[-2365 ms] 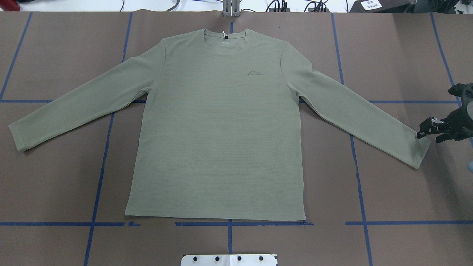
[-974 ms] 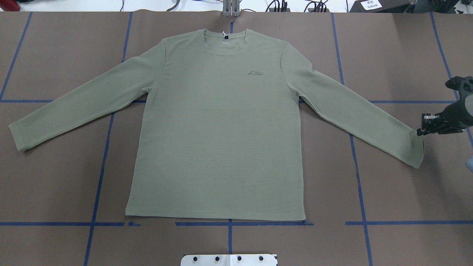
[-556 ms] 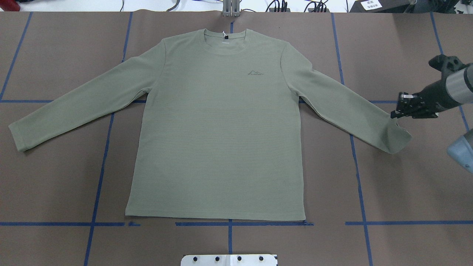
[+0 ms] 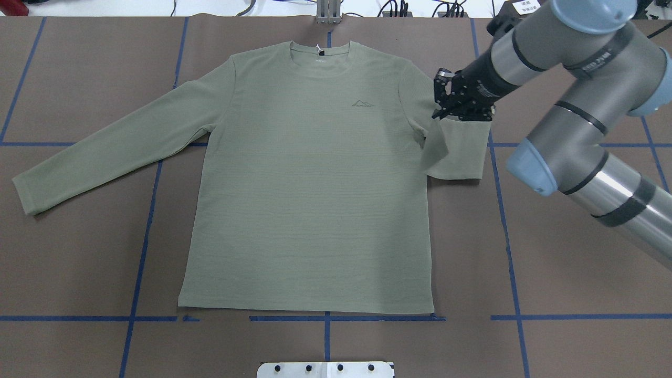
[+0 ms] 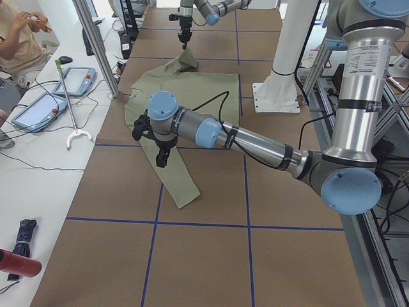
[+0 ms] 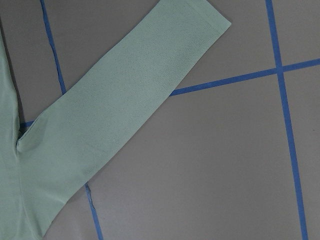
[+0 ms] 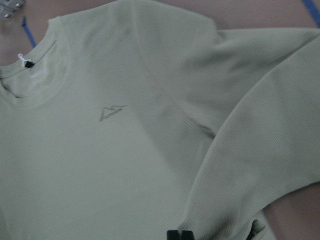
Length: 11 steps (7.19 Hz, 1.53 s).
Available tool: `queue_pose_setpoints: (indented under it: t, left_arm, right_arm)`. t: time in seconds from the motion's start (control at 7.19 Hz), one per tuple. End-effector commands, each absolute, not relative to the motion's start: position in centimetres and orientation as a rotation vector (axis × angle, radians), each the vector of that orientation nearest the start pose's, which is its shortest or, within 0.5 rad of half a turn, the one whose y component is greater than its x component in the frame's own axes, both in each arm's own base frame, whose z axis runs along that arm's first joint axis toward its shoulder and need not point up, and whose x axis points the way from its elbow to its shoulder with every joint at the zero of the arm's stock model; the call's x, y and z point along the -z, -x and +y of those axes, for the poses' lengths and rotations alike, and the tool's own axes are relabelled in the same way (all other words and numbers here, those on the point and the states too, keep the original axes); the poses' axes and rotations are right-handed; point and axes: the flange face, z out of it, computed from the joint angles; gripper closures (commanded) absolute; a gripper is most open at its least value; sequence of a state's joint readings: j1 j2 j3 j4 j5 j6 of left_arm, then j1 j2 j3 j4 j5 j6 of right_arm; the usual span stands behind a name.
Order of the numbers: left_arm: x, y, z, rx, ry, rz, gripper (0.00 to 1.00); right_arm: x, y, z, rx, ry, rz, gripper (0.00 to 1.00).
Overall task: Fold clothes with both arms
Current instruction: 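Grasp the sleeve cuff with the right gripper and carry it across the shirt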
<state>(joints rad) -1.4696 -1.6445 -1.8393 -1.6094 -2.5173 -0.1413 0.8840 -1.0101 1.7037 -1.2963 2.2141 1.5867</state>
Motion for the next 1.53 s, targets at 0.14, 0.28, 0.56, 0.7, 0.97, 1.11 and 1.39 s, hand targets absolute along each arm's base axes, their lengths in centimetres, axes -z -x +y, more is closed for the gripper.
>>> queue_pose_setpoints:
  t: [0.14,0.28,0.56,0.7,0.97,1.11,1.39]
  left_arm:
    - [-46.9,0.0,-51.8,-0.148,-0.244,0.97,0.0]
    - [-46.9,0.0,-51.8,-0.149,-0.245,0.97,0.0]
    - [-46.9,-0.1,-51.9,-0.151,-0.246,0.97,0.0]
    - [-47.0,0.0,-51.8,-0.149,-0.245,0.97,0.0]
    - [-47.0,0.0,-51.8,-0.15,-0.246,0.97,0.0]
    - [-46.9,-0.1,-51.9,-0.151,-0.246,0.97,0.0]
    - [-46.9,-0.1,-51.9,-0.15,-0.245,0.97,0.0]
  right_arm:
    - [-9.0,48.5,-52.7,-0.55,0.057,-1.122,1.0]
    - [-6.4,51.7,-51.8,-0.532,0.016,-1.13,1.0]
    - [-4.2,58.4,-50.5,-0.498,-0.025,-1.135,1.0]
    - [-3.8,62.0,-50.1,-0.477,-0.039,-1.168,1.0]
    - [-2.6,65.2,-49.1,-0.476,-0.065,-1.16,1.0]
    - [-2.6,65.5,-49.1,-0.479,-0.072,-1.159,1.0]
    - [-0.9,66.6,-50.0,-0.498,-0.095,-1.145,1.0]
